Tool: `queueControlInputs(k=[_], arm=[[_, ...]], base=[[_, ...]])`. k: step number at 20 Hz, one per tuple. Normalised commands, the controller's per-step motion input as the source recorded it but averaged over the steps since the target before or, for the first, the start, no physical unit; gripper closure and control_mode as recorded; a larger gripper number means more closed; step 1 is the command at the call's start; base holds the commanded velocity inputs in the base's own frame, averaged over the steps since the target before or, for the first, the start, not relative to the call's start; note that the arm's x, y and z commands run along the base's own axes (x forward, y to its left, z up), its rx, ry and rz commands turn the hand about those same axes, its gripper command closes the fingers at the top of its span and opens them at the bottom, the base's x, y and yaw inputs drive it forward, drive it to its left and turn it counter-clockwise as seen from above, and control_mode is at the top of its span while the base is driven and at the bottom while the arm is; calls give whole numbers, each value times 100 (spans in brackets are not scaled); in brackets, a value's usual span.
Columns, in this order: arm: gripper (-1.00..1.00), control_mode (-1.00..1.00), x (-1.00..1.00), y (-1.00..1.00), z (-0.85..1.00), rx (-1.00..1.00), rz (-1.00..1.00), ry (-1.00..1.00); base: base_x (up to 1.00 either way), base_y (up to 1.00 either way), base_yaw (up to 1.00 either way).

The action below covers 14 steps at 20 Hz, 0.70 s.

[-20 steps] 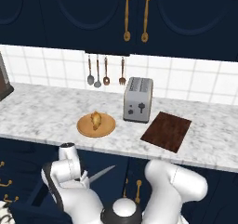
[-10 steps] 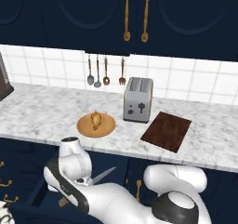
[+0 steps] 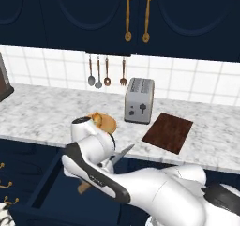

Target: Pick up the knife from the drawer and place it on the cutting board. Then place the meat from the plate to the cutting board.

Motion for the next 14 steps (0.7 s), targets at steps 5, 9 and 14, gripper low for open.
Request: queueControlInputs(k=[5,9,14], arm=[[100,-100,96,-100,98,-3,0,5],[100,-100,100,-100,36,0,0,23],[100,-100,100,-100,-13,0,5,10]], base=[[0,0,0],[0,0,0],[0,0,0]])
